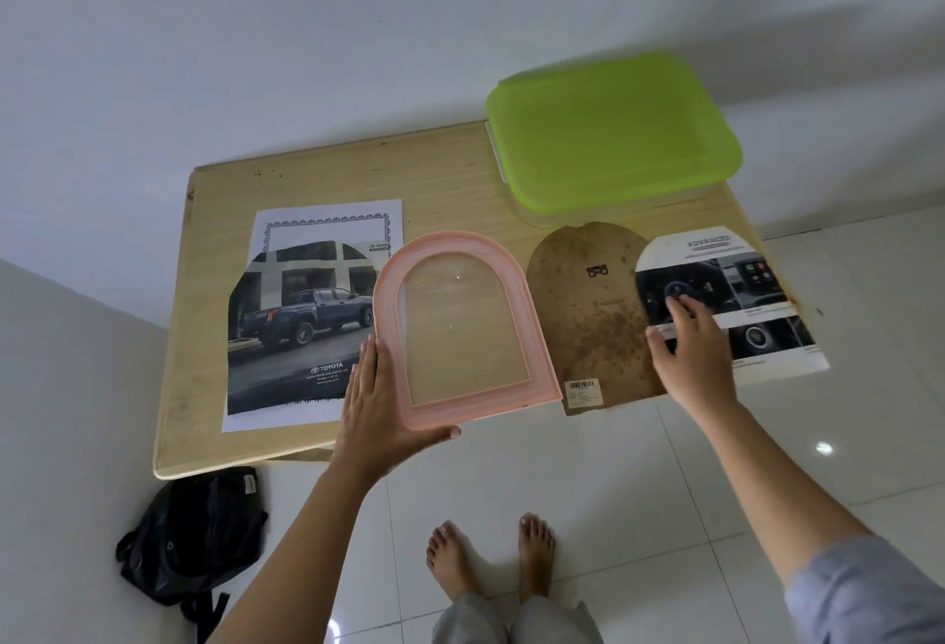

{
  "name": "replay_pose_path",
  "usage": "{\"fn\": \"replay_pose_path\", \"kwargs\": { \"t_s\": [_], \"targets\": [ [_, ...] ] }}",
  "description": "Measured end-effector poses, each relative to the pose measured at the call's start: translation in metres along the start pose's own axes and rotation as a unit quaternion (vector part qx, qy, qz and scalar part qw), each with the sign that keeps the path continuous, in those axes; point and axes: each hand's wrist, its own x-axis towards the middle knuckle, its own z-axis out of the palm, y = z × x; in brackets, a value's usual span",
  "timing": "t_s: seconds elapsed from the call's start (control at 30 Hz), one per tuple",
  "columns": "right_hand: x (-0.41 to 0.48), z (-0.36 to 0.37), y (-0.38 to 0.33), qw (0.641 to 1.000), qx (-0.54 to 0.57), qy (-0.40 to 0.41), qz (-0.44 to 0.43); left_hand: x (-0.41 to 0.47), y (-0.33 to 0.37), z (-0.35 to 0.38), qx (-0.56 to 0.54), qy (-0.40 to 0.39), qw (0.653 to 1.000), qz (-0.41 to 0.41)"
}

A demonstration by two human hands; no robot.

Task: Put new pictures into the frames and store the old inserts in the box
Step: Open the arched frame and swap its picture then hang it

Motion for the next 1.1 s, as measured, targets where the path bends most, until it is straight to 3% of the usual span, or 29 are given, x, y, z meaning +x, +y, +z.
{"fn": "replay_pose_path", "kwargs": {
  "t_s": [0.17,0.37,0.57,0.8,1.1],
  "targets": [
    [0.023,-0.006,0.01,0.998,-0.006,-0.049,0.04,0.001,0.0,-0.001,0.007,0.001,1.0,-0.002],
    [0.007,-0.001,-0.003,0.999,-0.044,0.029,0.015,0.001,0.0,0.001,0.008,0.0,1.0,0.0],
    [0.012,-0.005,0.007,0.999,0.023,0.007,0.026,-0.001,0.002,-0.001,0.011,0.004,1.0,-0.002],
    [0.008,-0.001,0.022,0.998,-0.021,-0.056,-0.013,-0.001,0.003,0.0,0.01,0.008,1.0,-0.003],
    [0.001,0.007,0.018,0.997,-0.019,-0.067,-0.023,-0.002,0.003,0.0,0.002,0.007,1.0,-0.003]
  ]
}}
